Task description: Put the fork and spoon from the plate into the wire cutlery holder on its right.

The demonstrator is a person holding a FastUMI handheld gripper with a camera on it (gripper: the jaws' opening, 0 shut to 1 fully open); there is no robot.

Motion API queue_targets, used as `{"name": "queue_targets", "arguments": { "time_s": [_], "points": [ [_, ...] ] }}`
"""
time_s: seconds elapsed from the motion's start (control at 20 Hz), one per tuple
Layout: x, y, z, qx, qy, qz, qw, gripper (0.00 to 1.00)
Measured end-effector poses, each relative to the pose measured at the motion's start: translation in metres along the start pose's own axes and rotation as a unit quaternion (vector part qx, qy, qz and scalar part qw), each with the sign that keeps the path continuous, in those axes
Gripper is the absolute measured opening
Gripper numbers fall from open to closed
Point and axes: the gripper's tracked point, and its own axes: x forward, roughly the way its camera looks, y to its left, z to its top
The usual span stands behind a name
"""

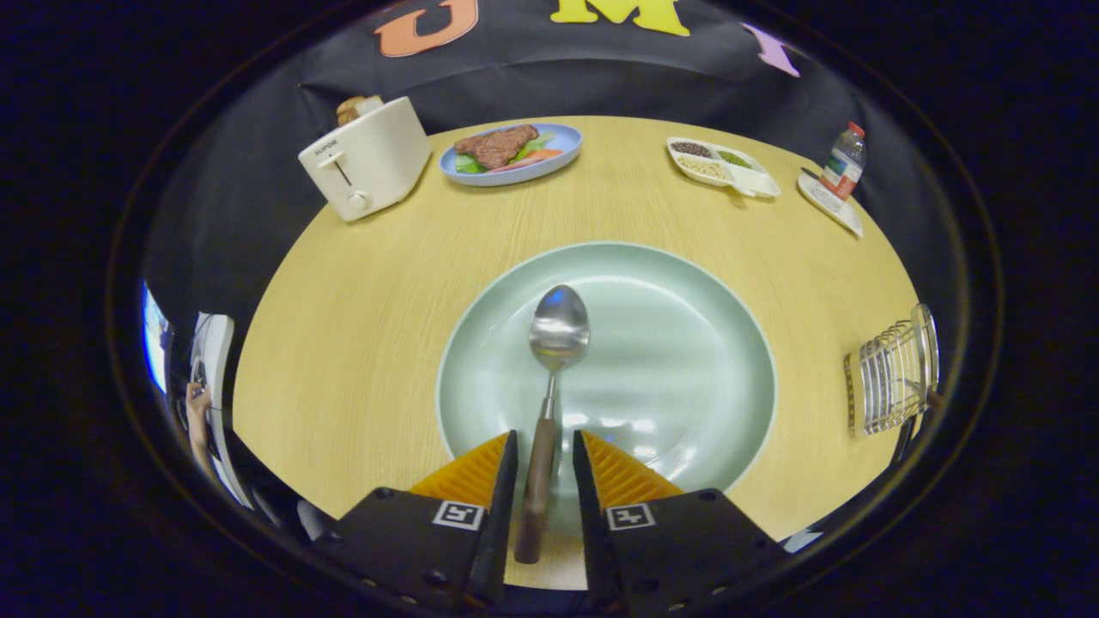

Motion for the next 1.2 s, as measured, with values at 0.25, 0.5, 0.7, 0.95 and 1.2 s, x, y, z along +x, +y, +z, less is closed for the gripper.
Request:
{"name": "queue_targets", "arguments": {
  "time_s": [0.25,0.5,0.7,0.95,1.2],
  "points": [
    [0.003,0.005,-0.006,-0.005,0.006,-0.002,1.000,0.14],
    [0.004,0.005,-0.006,0.000,0.006,0.010,1.000,0.08],
    [-0.006,0.002,-0.005,0.004,0.000,0.017,1.000,0.03],
    [-0.028,-0.009,0.002,0.005,-0.023,0.018,1.000,0.03],
    [-0.063,-0.025,0.012,0.018,-0.058,0.032,0.998,0.03]
  ]
}}
